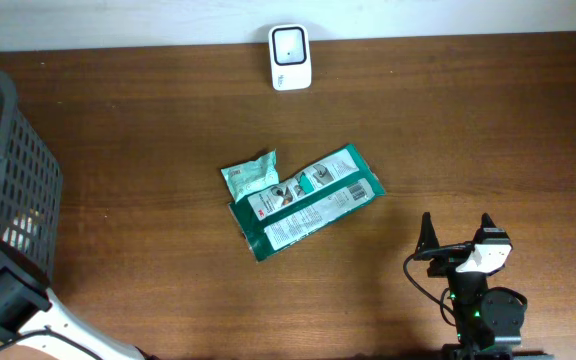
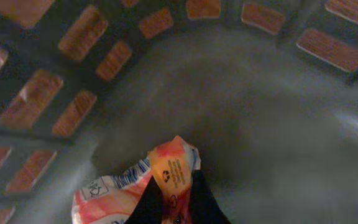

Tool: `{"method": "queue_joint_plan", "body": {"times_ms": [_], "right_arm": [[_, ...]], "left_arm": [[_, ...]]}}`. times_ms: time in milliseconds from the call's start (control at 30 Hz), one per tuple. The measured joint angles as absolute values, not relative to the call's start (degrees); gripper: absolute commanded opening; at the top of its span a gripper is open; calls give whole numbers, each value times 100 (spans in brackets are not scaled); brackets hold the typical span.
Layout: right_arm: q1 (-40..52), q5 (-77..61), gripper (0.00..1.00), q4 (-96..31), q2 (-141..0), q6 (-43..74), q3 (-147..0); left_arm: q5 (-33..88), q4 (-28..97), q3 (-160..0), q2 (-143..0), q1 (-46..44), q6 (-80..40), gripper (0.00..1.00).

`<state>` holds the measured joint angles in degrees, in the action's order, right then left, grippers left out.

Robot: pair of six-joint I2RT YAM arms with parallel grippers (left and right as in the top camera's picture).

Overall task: Scan the item barcode
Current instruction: 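Reach the left gripper into the basket and grasp the orange packet, then hold the orange packet to the scanner and drop it on the table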

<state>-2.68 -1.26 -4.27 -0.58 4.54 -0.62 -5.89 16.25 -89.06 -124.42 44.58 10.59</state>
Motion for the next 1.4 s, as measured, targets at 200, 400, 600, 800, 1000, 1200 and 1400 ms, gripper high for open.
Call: {"method": "queue_joint_plan", "body": {"times_ms": [200, 400, 600, 800, 1000, 1200, 1400], "right_arm": [[-268, -128, 98, -427, -58, 454, -62], [-268, -126, 98, -427, -58, 456, -62], [-268, -126, 98, -427, -58, 458, -62], [-268, -126, 98, -427, -58, 454, -62], [-268, -128, 98, -427, -58, 454, -62], [-268, -126, 98, -427, -58, 456, -62], [-268, -128, 98, -427, -58, 454, -62]], "left_arm": [[-106, 1896, -8755, -11310, 4399, 698, 0], [318, 1981, -8777, -9026, 4088, 360, 0], [657, 2733, -8814, -7489, 2947, 268, 0], [775, 3415, -8823, -7579, 1096, 228, 0], [801, 3664, -8823, -8726, -989, 226, 0], [755, 3039, -8820, -10114, -2270, 224, 0], [591, 2523, -8816, -11030, -3059, 222, 0]]}}
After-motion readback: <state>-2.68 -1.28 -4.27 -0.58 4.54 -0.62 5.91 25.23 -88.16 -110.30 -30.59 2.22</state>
